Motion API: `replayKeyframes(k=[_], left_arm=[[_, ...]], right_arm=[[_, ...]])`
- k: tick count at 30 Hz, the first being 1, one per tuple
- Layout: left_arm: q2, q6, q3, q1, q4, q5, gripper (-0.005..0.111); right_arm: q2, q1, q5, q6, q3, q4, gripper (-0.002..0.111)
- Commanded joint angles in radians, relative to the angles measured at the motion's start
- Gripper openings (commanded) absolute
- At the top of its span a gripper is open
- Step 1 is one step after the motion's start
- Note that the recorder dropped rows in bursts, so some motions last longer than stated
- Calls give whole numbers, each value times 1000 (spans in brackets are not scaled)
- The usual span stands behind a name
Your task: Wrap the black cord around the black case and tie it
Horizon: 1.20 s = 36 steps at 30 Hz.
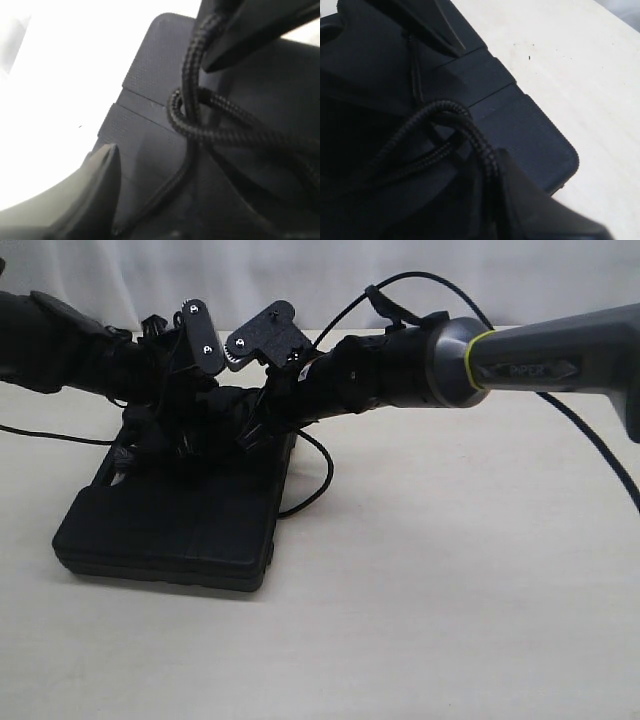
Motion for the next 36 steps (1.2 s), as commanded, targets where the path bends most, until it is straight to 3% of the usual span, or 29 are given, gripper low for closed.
replayKeyframes(k=[1,4,9,15,23,26,36], left_arm=[[38,31,-6,-9,-15,-3,45],[59,31,-6,-9,-18,-7,35],[58,31,-8,-9,-23,-20,1],[39,-37,-8,-9,-23,-178,0],[-60,-65,-8,-9,-23,-247,0],[-102,-65,-8,-9,-23,-265,0],[-256,-67,-8,-9,-23,-275,0]], right_arm=[[0,1,-8,-5,1,-7,4],[0,1,-8,-5,1,-7,4],[0,1,-8,-9,1,-7,4],[0,1,9,-87,1,-14,5],[-9,1,24,-114,1,-14,42],[-16,1,43,-114,1,-14,51],[-72,1,124,-120,1,-14,51]])
